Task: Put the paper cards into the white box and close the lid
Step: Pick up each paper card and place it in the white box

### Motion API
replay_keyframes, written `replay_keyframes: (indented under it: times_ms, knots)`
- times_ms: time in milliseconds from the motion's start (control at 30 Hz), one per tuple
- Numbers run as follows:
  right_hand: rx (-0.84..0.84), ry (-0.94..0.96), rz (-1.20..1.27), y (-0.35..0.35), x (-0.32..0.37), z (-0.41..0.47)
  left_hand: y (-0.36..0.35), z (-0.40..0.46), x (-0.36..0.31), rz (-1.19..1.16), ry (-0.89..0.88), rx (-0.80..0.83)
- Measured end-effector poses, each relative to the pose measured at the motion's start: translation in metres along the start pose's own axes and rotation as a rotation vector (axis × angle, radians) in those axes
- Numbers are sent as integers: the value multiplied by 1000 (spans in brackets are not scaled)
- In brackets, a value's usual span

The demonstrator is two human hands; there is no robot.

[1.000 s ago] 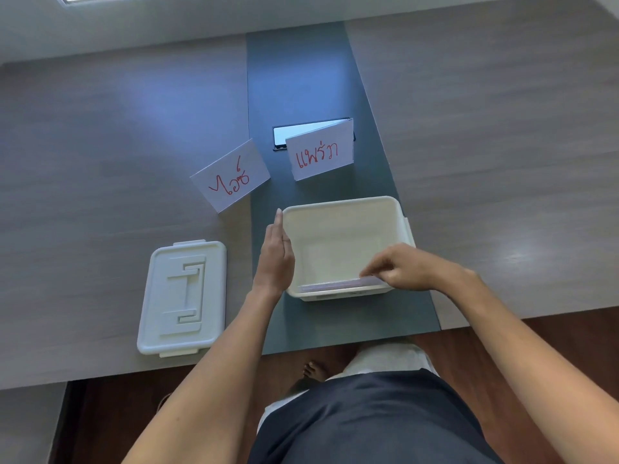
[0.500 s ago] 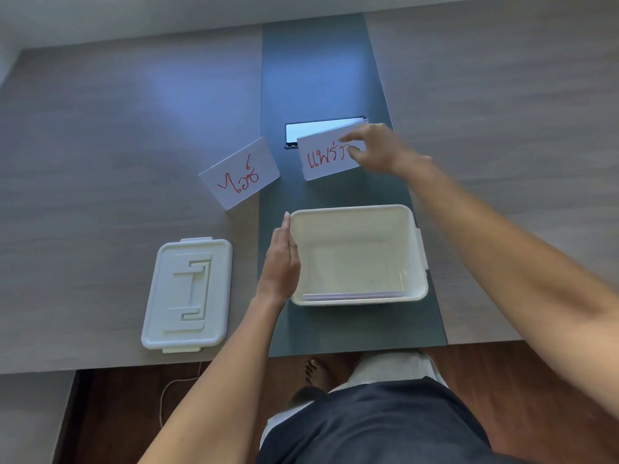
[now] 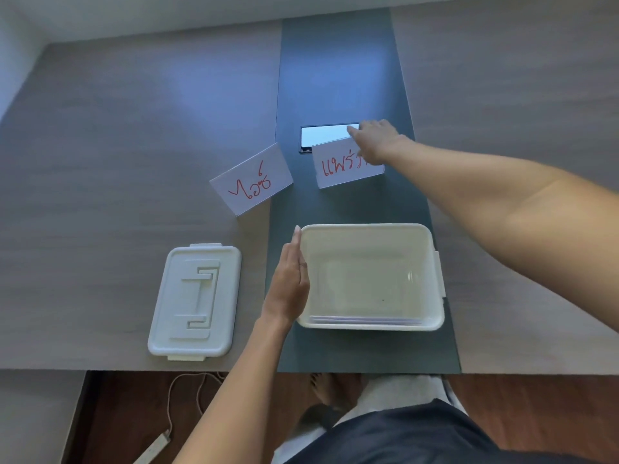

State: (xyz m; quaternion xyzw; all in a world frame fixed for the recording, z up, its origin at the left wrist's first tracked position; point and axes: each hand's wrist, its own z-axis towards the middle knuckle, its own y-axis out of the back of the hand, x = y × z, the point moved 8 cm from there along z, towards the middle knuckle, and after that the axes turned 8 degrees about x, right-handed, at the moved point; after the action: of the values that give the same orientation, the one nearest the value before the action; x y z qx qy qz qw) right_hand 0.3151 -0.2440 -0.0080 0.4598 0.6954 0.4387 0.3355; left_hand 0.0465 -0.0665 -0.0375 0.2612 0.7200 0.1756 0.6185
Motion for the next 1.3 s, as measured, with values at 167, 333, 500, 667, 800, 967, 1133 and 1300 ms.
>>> replay_keyframes:
  times_ms: [167, 333, 500, 667, 800, 967, 1133, 1300]
  knots:
    - [-10, 2, -49, -5, 7, -8, 0, 0, 0, -7, -6, -4]
    - [-68, 8, 67, -5, -1, -14, 0, -1, -1, -1, 0, 1]
    - [-226, 3, 281, 22, -15, -39, 1, -3, -4, 4, -10, -2]
    - [-451, 35, 451, 57, -22, -108, 0, -3, 1, 2, 0, -5]
    - [-586, 55, 508, 60, -17, -178, 0, -1, 3, 3, -9, -11]
    - [-604, 72, 619, 40, -3, -243, 0, -1, 3, 1, -16, -11]
    - [-487, 126, 713, 12, 15, -281, 0, -1, 2, -1, -21, -17]
    - [-321, 142, 757, -41, 45, -297, 0, -2, 0, -34, -8, 1]
